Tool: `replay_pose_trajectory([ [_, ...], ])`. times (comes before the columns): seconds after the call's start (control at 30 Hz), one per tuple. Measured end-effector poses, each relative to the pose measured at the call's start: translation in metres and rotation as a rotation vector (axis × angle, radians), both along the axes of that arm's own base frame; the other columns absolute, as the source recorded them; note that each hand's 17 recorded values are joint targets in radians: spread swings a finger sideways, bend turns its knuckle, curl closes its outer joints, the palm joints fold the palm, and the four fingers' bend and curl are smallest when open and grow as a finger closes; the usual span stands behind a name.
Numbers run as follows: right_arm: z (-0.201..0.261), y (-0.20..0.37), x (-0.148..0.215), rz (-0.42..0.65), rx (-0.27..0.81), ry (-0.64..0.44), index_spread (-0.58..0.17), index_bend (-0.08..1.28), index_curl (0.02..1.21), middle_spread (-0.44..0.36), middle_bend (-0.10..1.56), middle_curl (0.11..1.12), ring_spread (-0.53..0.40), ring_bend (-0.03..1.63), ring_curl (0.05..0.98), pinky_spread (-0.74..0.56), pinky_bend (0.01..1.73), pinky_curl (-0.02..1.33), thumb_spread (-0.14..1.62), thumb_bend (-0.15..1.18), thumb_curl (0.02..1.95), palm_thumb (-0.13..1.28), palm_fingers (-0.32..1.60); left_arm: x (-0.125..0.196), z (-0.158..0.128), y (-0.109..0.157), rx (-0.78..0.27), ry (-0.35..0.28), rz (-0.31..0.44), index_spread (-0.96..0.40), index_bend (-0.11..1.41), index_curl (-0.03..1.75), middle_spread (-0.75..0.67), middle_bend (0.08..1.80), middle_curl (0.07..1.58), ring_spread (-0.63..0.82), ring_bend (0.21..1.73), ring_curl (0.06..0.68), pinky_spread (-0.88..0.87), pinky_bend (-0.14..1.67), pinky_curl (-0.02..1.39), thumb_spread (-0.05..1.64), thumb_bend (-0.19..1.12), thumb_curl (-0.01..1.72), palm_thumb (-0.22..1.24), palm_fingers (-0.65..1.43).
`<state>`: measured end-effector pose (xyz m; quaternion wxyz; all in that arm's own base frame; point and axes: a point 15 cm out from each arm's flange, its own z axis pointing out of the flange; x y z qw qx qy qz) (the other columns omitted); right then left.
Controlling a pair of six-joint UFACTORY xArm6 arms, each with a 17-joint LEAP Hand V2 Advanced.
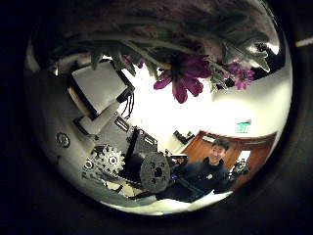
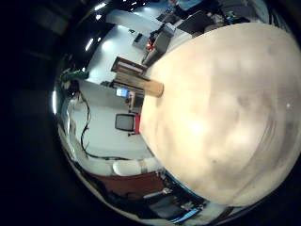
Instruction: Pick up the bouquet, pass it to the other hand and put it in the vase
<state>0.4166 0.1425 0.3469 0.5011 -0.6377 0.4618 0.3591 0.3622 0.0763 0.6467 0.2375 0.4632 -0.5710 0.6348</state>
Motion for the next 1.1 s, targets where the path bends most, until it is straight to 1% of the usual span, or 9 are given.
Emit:
replay_pose_trajectory([
  [0.17,0.001,0.0,-0.001,0.002,-0.006,-0.006,-0.401,0.15,0.21,0.072,0.18,0.27,0.173,0.29,0.249,0.29,0.35,0.34,0.96,-0.03,0.44,0.74,-0.04,0.006,-0.025,0.009,-0.007,0.027,0.011,-0.76,0.51,1.33,-0.44,1.24,0.85,-0.4,1.46,0.596,-0.58,1.08,0.86,0.13,-0.02,0.93,1.15,1.07],
  [0.23,0.0,0.0,-0.002,0.005,-0.007,-0.003,-0.4,0.15,0.22,0.071,0.18,0.27,0.172,0.29,0.25,0.3,0.35,0.34,0.96,-0.03,0.44,0.74,-0.04,0.012,-0.034,0.017,-0.023,0.035,0.021,-0.76,0.5,1.33,-0.44,1.24,0.85,-0.4,1.46,0.596,-0.58,1.07,0.87,0.13,-0.02,0.93,1.15,1.08],
  [0.4,0.0,0.003,-0.003,0.014,-0.008,-0.004,-0.397,0.16,0.23,0.065,0.17,0.27,0.173,0.27,0.252,0.3,0.34,0.33,0.95,-0.03,0.44,0.75,-0.03,0.028,-0.052,0.027,-0.025,0.048,0.051,-0.76,0.49,1.35,-0.44,1.24,0.85,-0.4,1.45,0.597,-0.59,1.06,0.88,0.13,-0.02,0.94,1.15,1.08],
  [0.57,0.003,0.003,-0.005,0.018,-0.005,-0.011,-0.397,0.16,0.24,0.067,0.18,0.27,0.172,0.27,0.256,0.3,0.34,0.33,0.96,-0.03,0.45,0.77,-0.02,0.044,-0.071,0.019,-0.003,0.069,0.044,-0.76,0.49,1.36,-0.45,1.24,0.86,-0.41,1.45,0.598,-0.6,1.05,0.89,0.13,-0.02,0.94,1.15,1.08],
  [0.8,0.006,0.003,-0.006,0.021,-0.007,-0.026,-0.396,0.16,0.25,0.063,0.18,0.27,0.172,0.27,0.262,0.3,0.33,0.33,0.95,-0.03,0.45,0.77,-0.01,0.066,-0.088,0.026,0.028,0.075,0.099,-0.76,0.48,1.38,-0.45,1.24,0.86,-0.41,1.45,0.603,-0.6,1.04,0.9,0.14,-0.02,0.95,1.14,1.07],
  [0.9,0.007,0.002,-0.006,0.019,-0.007,-0.027,-0.396,0.17,0.26,0.061,0.18,0.28,0.172,0.27,0.262,0.3,0.33,0.33,0.95,-0.03,0.45,0.77,-0.01,0.072,-0.094,0.021,0.04,0.079,0.099,-0.76,0.47,1.39,-0.45,1.24,0.86,-0.4,1.45,0.605,-0.6,1.03,0.91,0.15,-0.02,0.95,1.14,1.07],
  [1.0,0.007,0.004,-0.006,0.023,-0.007,-0.026,-0.396,0.17,0.26,0.061,0.18,0.28,0.173,0.27,0.264,0.3,0.33,0.33,0.95,-0.03,0.45,0.77,0.0,0.077,-0.102,0.023,0.029,0.088,0.099,-0.76,0.46,1.4,-0.45,1.24,0.86,-0.4,1.45,0.605,-0.61,1.03,0.91,0.16,-0.02,0.95,1.13,1.07],
  [1.03,0.007,0.004,-0.006,0.022,-0.007,-0.027,-0.395,0.17,0.26,0.061,0.18,0.28,0.173,0.27,0.264,0.3,0.33,0.33,0.95,-0.03,0.45,0.77,0.0,0.078,-0.105,0.023,0.026,0.088,0.095,-0.75,0.46,1.4,-0.45,1.23,0.86,-0.4,1.45,0.605,-0.61,1.03,0.91,0.17,-0.03,0.95,1.12,1.06],
  [1.1,0.006,0.004,-0.006,0.024,-0.007,-0.026,-0.396,0.18,0.27,0.061,0.18,0.28,0.173,0.26,0.264,0.31,0.33,0.33,0.95,-0.02,0.46,0.78,0.01,0.079,-0.115,0.024,0.013,0.098,0.092,-0.74,0.39,1.42,-0.45,1.22,0.86,-0.41,1.42,0.596,-0.62,1.01,0.9,0.24,-0.05,0.92,1.03,1.02],
])
